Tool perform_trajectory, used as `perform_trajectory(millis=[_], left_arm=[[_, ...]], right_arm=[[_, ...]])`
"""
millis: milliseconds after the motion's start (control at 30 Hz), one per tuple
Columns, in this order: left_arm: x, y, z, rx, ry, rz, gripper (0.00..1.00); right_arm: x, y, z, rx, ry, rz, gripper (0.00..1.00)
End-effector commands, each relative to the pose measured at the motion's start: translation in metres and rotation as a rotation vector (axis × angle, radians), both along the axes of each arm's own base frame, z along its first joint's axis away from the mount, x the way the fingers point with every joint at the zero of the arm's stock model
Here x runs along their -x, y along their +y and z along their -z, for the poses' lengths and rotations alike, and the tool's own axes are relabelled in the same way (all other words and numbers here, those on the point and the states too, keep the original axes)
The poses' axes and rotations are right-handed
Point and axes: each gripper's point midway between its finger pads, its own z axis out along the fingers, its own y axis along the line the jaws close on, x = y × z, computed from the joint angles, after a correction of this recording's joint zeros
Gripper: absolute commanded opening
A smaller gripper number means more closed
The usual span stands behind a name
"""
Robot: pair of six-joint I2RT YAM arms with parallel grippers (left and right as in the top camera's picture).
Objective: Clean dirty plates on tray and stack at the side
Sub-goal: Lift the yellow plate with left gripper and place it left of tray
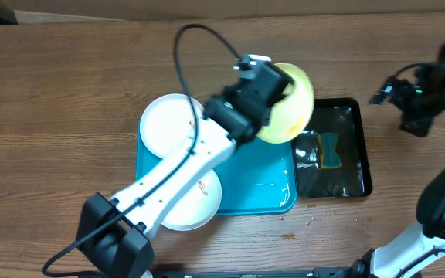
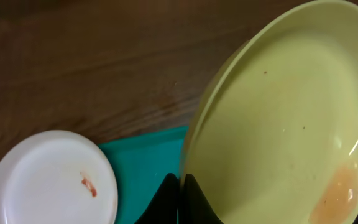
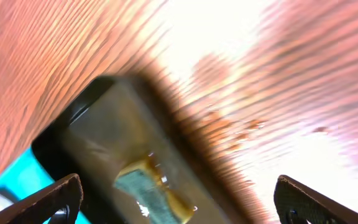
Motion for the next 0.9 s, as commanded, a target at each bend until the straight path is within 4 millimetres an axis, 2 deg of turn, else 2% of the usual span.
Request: perform_trajectory(millis=[0,133,300,433,767,867], left_arm=[[0.001,-0.001,-0.051,-0.130,-0.215,-0.017,0.04],[0.015,-0.014,-0.076,-0.270,-0.354,-0.008,0.04],[0.032,-0.035,-0.107,-0.397,-0.490,0.028,0.04],[0.034,-0.048,-0.117,-0.378,-0.531,0.052,0.04],[0.029,-0.064,-0.146,-0.372,-0.629,0.087,0.04],[0.028,-0.065,-0.147,-0.382,-0.633,0.098,0.04]], right_arm=[[0.000,-0.018,-0.014,0.013,-0.038,0.051,1.00],[0.004,-0.028,-0.013,0.014,-0.038,0.079,1.00],[0.004,-0.030,-0.013,0.014,-0.038,0.083,1.00],[0.004,-0.030,-0.013,0.014,-0.038,0.083,1.00],[0.004,-0.030,-0.014,0.014,-0.038,0.083,1.00],[0.004,-0.030,-0.014,0.014,-0.038,0.083,1.00]])
